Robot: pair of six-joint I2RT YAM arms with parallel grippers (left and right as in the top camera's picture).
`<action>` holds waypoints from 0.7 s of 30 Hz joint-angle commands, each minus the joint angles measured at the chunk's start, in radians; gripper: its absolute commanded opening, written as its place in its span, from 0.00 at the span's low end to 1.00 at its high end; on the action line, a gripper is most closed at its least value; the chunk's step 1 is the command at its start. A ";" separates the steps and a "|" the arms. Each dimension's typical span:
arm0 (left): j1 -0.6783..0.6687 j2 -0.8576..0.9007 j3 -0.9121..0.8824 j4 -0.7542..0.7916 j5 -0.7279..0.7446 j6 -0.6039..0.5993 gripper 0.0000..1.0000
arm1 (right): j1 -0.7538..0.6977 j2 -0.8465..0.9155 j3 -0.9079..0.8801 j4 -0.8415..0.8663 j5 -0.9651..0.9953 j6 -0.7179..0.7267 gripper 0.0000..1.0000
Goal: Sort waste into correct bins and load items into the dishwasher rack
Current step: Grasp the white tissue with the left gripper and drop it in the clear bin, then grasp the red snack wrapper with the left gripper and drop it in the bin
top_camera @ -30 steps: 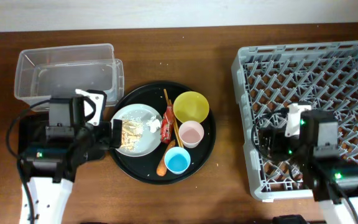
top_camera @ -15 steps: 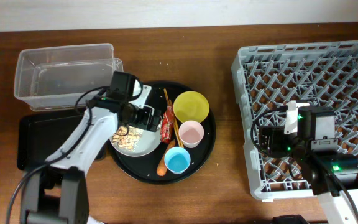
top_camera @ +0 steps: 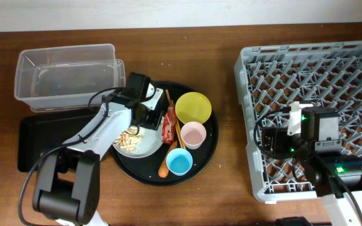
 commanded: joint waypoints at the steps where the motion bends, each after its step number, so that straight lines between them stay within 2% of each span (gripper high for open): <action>1: 0.001 -0.130 0.109 -0.075 -0.178 0.005 0.00 | 0.006 0.000 0.023 0.000 0.010 0.004 0.98; 5: 0.122 -0.256 0.159 0.034 -0.349 0.005 0.00 | 0.006 0.000 0.023 0.000 0.009 0.004 0.98; 10: 0.297 -0.171 0.158 0.206 -0.346 0.005 0.01 | 0.006 0.000 0.023 0.000 0.009 0.004 0.98; 11: 0.304 -0.148 0.158 0.229 -0.344 0.005 0.20 | 0.006 0.000 0.023 -0.001 0.009 0.004 0.98; 12: 0.305 -0.132 0.158 0.250 -0.344 0.005 0.73 | 0.006 0.000 0.023 -0.004 0.009 0.004 0.98; 15: 0.304 -0.134 0.174 0.274 -0.327 0.005 0.78 | 0.006 0.000 0.023 -0.003 0.009 0.004 0.98; 17: 0.304 -0.144 0.180 0.262 -0.254 0.005 0.80 | 0.006 0.000 0.023 -0.003 0.009 0.004 0.98; 19: 0.303 -0.145 0.180 0.195 -0.075 0.005 0.80 | 0.006 0.000 0.023 -0.003 0.009 0.004 0.98; 20: 0.302 -0.145 0.180 0.116 0.100 0.005 0.79 | 0.006 0.000 0.023 -0.003 0.009 0.004 0.98; 21: 0.294 -0.145 0.180 0.051 0.200 0.005 0.73 | 0.006 0.000 0.023 -0.003 0.009 0.004 0.98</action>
